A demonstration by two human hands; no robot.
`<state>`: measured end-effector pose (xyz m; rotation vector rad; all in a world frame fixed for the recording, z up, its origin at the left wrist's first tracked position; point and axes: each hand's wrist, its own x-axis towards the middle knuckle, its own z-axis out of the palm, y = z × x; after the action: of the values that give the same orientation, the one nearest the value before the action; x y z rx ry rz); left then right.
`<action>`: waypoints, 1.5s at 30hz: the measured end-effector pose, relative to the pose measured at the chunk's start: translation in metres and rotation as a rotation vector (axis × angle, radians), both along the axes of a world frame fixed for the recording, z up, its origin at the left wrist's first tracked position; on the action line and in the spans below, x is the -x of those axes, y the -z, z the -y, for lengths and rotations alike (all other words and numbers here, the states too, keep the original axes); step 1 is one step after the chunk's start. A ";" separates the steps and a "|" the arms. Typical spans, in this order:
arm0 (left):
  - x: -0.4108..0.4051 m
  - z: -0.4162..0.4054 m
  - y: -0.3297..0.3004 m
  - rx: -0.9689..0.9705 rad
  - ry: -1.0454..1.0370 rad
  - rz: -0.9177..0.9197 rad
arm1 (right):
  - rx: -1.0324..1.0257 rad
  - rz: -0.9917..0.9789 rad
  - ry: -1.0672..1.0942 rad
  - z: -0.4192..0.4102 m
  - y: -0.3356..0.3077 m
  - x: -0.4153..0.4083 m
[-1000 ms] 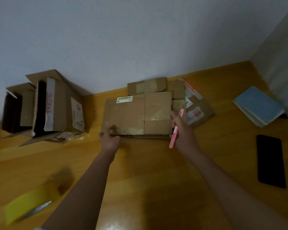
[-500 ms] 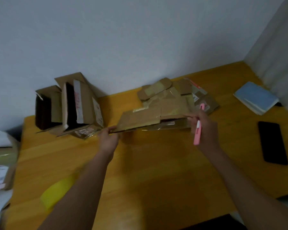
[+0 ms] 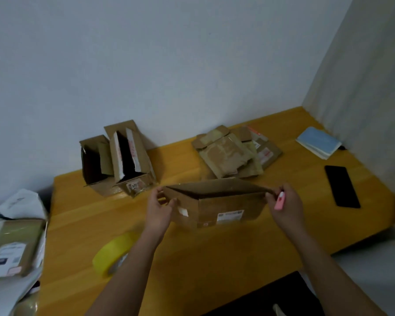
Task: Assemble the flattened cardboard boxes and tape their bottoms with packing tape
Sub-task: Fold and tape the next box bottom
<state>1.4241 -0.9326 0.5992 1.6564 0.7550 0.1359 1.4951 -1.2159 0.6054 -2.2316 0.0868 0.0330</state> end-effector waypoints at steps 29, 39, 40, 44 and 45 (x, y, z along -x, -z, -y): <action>0.067 0.061 0.030 -0.731 0.421 0.111 | 0.056 -0.006 -0.530 0.019 0.016 0.028; 0.061 0.065 0.031 -0.592 0.641 0.074 | -0.052 -0.170 -0.542 0.028 0.038 0.023; 0.058 0.065 0.031 -0.535 0.644 0.035 | -0.053 -0.172 -0.536 0.029 0.038 0.022; 0.050 0.063 0.036 -0.423 0.441 -0.013 | -0.018 -0.165 -0.410 0.027 0.037 0.013; 0.048 0.063 0.038 -0.395 0.340 -0.007 | -0.007 -0.154 -0.386 0.025 0.037 0.010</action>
<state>1.3759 -0.9960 0.5615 2.1379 0.4589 0.0384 1.4855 -1.2407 0.5682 -2.2051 -0.2612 0.4140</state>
